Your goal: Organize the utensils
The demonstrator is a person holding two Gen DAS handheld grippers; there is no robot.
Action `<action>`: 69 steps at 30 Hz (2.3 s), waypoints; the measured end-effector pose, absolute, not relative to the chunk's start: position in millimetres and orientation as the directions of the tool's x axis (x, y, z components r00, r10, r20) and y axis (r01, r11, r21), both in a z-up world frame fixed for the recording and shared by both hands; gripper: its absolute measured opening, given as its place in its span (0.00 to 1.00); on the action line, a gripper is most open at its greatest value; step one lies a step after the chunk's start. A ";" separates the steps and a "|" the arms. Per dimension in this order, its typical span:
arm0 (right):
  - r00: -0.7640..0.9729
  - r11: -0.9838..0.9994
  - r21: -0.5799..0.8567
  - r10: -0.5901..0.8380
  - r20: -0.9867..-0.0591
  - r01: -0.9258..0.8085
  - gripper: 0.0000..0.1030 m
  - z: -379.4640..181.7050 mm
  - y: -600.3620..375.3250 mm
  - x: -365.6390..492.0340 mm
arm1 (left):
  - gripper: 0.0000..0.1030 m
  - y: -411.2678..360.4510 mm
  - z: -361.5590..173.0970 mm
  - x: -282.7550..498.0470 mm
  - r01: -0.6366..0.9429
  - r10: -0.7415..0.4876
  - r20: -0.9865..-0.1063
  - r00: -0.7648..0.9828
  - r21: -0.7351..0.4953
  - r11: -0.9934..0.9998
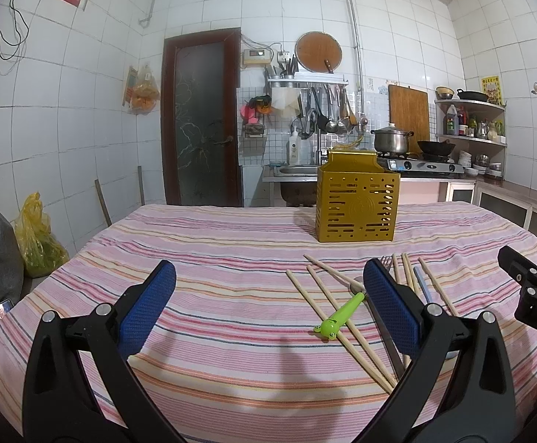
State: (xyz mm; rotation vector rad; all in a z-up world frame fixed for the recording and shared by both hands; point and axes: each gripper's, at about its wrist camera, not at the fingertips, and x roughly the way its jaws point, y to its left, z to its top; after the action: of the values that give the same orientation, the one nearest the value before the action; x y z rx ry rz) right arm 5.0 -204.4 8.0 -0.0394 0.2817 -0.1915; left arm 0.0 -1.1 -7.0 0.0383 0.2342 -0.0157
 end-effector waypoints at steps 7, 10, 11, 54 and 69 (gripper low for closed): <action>0.939 0.980 -0.085 -0.198 -0.280 0.181 0.96 6.2 -200.4 10.7 | 0.95 -3.0 -8.7 0.0 0.020 -0.011 -0.247 0.969 0.034 0.999; 0.938 0.980 -0.081 -0.197 -0.285 0.181 0.96 5.8 -200.0 11.4 | 0.95 -3.5 -8.8 0.6 0.022 -0.012 -0.262 0.965 0.034 0.999; 0.937 0.981 -0.077 -0.195 -0.289 0.181 0.96 4.6 -201.0 12.1 | 0.95 -4.7 -9.5 -0.6 0.021 -0.010 -0.263 0.965 0.036 0.999; 0.665 0.971 -0.101 -0.224 -0.712 0.218 0.96 -42.9 -236.5 182.4 | 0.95 -22.0 -37.0 195.3 0.051 -0.017 -0.725 0.688 0.025 0.998; 0.576 0.973 0.006 -0.132 -0.807 0.232 0.97 -64.7 -255.0 197.0 | 0.95 -19.4 -74.2 228.0 0.017 0.003 -0.818 0.575 0.015 1.000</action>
State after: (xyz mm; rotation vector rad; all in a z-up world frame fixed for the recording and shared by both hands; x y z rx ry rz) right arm 197.0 -255.0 -64.7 0.1158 0.9338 -0.2137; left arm 228.0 -19.4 -74.2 0.0223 0.9579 -0.0084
